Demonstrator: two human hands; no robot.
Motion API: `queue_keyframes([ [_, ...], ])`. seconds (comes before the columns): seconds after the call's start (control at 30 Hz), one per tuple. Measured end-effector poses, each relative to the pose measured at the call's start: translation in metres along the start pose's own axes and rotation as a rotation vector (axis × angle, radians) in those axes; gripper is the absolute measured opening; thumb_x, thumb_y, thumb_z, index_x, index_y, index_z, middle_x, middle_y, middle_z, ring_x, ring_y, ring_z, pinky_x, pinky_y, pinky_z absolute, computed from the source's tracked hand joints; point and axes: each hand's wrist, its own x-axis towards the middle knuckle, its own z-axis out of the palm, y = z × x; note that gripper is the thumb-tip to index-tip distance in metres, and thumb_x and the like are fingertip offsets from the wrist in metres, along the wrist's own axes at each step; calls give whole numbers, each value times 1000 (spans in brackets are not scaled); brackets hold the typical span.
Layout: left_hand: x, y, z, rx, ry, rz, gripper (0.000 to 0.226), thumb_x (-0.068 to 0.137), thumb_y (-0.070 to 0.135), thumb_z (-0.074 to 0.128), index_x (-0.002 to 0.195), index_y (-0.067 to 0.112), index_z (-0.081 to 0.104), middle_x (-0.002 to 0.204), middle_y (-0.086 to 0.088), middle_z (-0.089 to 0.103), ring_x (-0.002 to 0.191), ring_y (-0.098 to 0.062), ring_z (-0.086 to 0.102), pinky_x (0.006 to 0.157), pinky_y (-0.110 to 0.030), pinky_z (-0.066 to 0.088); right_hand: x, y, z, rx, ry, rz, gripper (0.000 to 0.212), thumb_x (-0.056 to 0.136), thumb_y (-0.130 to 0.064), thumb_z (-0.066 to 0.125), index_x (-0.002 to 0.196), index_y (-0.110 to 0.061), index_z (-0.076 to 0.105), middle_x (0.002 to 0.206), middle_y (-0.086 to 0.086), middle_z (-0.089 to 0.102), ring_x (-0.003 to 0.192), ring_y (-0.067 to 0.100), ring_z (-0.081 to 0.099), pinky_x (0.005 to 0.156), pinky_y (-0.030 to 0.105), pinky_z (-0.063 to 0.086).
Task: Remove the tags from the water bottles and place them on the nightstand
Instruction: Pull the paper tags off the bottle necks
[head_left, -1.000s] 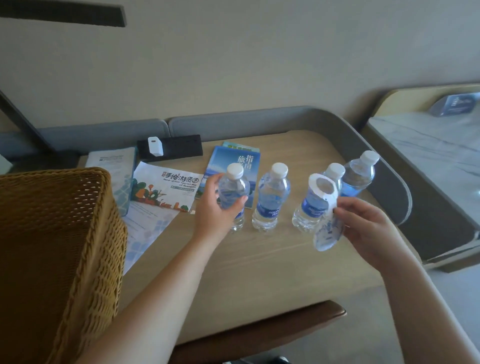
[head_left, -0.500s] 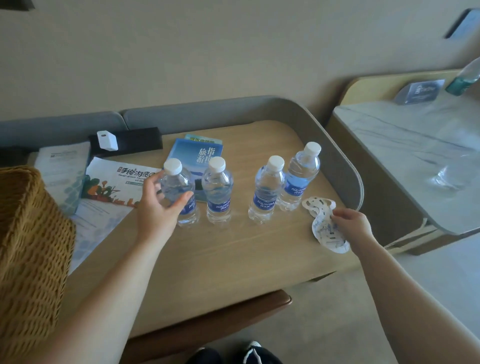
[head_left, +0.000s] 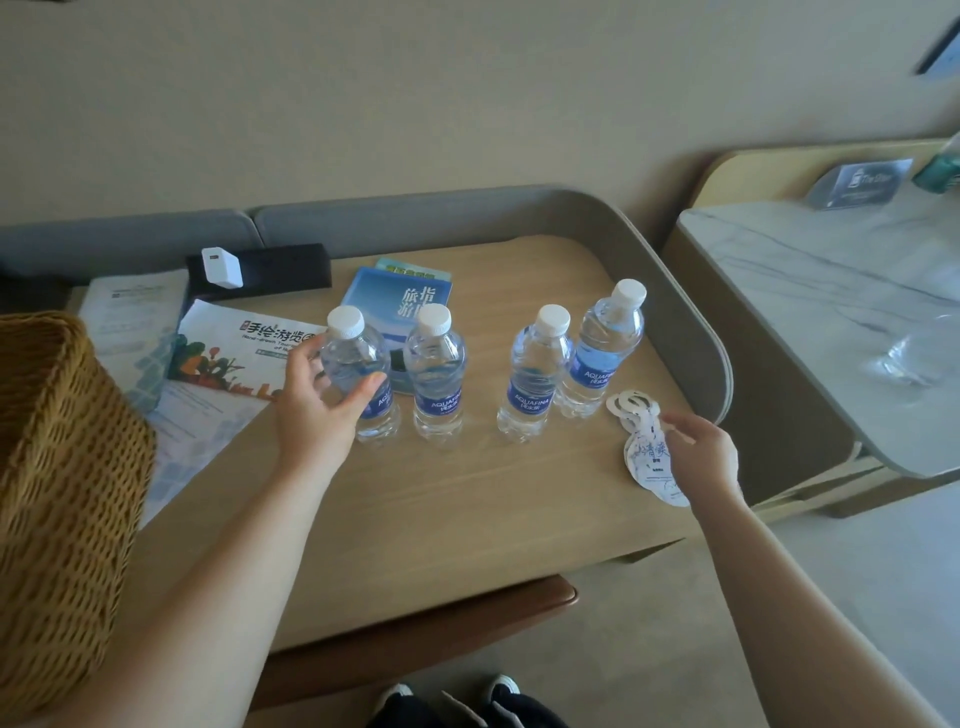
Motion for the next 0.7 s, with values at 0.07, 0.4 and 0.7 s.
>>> queue_keyframes([
  [0.07, 0, 1, 0, -1, -6, 3, 63, 70, 38, 83, 115, 54, 41, 121, 22, 52, 101, 15, 52, 81, -14, 41, -20, -11, 4, 42, -2, -61, 26, 91, -13, 52, 107, -23, 70, 114, 1, 67, 95, 17, 61, 74, 26, 42],
  [0.4, 1, 10, -4, -101, -120, -87, 102, 64, 53, 81, 146, 40, 21, 147, 8, 42, 124, -6, 46, 96, -32, 42, -111, -132, 61, 201, -285, -592, 22, 85, -15, 65, 103, -28, 65, 99, -12, 68, 85, -6, 61, 70, 3, 41],
  [0.7, 19, 29, 2, -5, -183, -34, 62, 70, 34, 83, 119, 37, 45, 112, 16, 51, 108, -10, 49, 86, -34, 43, -85, -175, 122, -20, -498, -583, 82, 75, -32, 78, 144, -25, 34, 135, -4, 52, 122, 17, 51, 88, 24, 46],
])
